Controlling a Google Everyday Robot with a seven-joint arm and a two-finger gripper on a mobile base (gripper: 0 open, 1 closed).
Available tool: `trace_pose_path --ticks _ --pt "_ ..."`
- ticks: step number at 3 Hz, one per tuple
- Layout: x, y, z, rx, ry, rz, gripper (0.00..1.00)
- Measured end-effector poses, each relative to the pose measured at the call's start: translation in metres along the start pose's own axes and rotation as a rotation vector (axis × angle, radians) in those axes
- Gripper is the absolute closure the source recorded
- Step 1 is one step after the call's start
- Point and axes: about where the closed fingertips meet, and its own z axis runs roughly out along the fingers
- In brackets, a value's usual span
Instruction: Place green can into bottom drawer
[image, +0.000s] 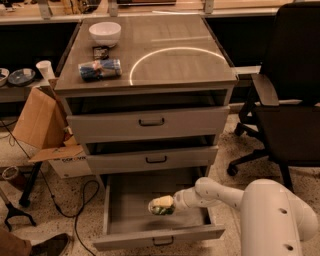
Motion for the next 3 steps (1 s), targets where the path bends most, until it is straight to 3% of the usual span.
trace_pose_path --ticks 2,3 --pt "0.004 -0.002 0.026 -0.035 0.007 0.035 0.34" --pt "0.004 -0.001 0.029 -0.042 0.008 0.037 0.04"
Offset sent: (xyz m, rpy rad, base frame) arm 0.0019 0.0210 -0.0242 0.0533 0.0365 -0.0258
